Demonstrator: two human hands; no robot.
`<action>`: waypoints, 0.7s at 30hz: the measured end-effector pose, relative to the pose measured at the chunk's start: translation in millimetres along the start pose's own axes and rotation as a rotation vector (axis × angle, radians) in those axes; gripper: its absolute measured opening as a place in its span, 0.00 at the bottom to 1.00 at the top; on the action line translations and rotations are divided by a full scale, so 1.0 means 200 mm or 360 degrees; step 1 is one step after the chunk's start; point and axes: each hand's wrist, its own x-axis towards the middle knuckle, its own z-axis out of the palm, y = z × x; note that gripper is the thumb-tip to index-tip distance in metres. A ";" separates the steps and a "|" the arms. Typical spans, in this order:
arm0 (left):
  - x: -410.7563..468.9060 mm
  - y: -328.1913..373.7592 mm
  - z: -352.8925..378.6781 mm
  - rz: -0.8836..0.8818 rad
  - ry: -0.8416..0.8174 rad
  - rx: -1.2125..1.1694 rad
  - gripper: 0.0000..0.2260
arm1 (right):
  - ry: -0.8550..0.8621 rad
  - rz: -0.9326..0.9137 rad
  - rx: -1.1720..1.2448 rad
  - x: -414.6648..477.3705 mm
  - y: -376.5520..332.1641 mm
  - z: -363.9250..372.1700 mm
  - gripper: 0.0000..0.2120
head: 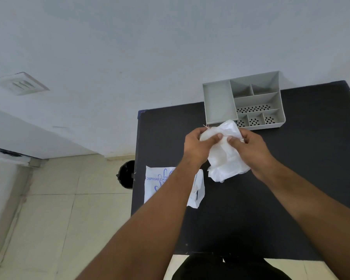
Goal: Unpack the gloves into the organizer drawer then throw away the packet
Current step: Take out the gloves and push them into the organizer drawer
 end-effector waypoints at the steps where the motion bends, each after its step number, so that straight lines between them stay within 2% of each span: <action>1: 0.01 -0.01 -0.02 -0.0027 -0.0028 -0.0020 0.15 | 0.0019 0.0028 0.0027 -0.01 -0.01 0.01 0.07; 3: 0.02 -0.01 -0.06 -0.0062 -0.0068 0.0002 0.13 | 0.0036 0.0060 0.0061 -0.02 -0.02 0.02 0.07; 6: 0.03 0.01 -0.13 -0.0124 -0.0075 0.0005 0.16 | 0.0079 0.0058 0.0041 -0.02 -0.02 0.04 0.07; 10: 0.02 0.00 -0.17 -0.0266 -0.0143 -0.0120 0.15 | 0.0118 -0.0029 -0.0127 -0.04 -0.05 0.07 0.08; 14: 0.01 -0.02 -0.16 -0.0250 -0.0369 -0.0027 0.29 | 0.0088 -0.0116 -0.0225 -0.06 -0.08 0.10 0.09; 15: 0.01 -0.02 -0.15 -0.0226 -0.0362 -0.0002 0.29 | 0.0086 -0.0109 -0.0213 -0.07 -0.09 0.10 0.10; 19: 0.04 -0.06 -0.17 -0.0236 -0.0236 -0.0193 0.17 | 0.0092 -0.0034 -0.0102 -0.07 -0.09 0.11 0.09; 21: 0.05 -0.08 -0.19 -0.0274 -0.0231 -0.0170 0.13 | 0.0120 -0.0003 -0.0084 -0.08 -0.08 0.12 0.10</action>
